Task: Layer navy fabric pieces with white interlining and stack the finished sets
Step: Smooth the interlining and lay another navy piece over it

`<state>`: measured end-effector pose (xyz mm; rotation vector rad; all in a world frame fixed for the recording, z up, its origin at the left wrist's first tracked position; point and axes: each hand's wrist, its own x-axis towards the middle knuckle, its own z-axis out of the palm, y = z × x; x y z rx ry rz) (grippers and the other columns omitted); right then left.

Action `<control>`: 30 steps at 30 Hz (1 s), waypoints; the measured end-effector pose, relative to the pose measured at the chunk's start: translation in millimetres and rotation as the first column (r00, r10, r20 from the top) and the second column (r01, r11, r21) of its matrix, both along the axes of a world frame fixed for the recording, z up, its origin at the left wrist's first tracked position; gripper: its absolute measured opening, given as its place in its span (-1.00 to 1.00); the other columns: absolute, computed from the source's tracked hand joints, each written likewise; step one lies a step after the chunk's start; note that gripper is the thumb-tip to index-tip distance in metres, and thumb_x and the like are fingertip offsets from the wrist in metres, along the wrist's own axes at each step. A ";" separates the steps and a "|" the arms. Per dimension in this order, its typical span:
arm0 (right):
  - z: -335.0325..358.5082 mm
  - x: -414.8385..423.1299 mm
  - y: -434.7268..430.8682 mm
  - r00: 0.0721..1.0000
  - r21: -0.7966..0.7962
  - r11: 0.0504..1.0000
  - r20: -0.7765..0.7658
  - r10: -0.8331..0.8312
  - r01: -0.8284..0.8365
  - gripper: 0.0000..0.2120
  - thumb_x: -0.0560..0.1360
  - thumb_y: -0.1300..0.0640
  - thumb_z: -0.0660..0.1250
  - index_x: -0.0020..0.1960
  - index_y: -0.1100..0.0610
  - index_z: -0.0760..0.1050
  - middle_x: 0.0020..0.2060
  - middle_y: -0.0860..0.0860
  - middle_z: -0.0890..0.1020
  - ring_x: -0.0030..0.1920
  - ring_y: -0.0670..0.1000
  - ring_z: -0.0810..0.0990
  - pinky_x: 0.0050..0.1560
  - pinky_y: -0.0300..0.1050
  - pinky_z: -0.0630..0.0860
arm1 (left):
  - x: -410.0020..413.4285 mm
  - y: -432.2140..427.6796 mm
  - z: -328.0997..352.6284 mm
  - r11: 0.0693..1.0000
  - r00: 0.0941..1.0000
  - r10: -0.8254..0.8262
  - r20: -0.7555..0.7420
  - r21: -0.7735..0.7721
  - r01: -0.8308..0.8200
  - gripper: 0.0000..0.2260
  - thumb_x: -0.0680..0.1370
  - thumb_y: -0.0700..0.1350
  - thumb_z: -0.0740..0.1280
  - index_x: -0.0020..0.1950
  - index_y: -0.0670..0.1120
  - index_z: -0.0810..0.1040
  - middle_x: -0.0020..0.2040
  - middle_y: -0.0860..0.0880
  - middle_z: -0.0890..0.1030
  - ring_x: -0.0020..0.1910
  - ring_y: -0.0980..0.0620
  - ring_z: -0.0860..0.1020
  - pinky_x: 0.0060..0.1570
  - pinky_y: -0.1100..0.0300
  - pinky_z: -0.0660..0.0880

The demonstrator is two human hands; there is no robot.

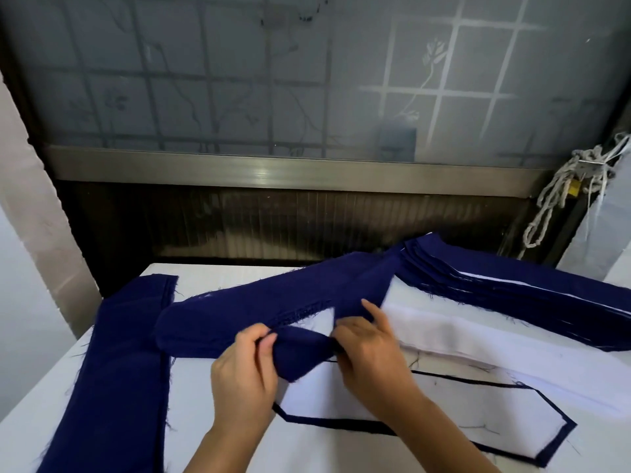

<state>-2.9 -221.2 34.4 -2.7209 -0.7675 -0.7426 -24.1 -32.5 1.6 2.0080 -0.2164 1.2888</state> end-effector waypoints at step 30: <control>-35.8 -76.4 -201.1 0.852 0.847 0.108 -0.507 -0.129 0.521 -0.54 0.44 0.58 0.25 0.00 0.03 0.54 -0.15 0.06 0.63 -0.40 -0.12 0.57 -0.36 -0.24 0.58 | 8.7 19.2 -7.8 0.958 0.837 -0.065 -0.543 -0.269 -0.099 -0.87 0.51 -0.06 0.47 -0.21 0.13 0.59 -0.31 0.22 0.62 -0.25 0.20 0.57 -0.26 0.27 0.52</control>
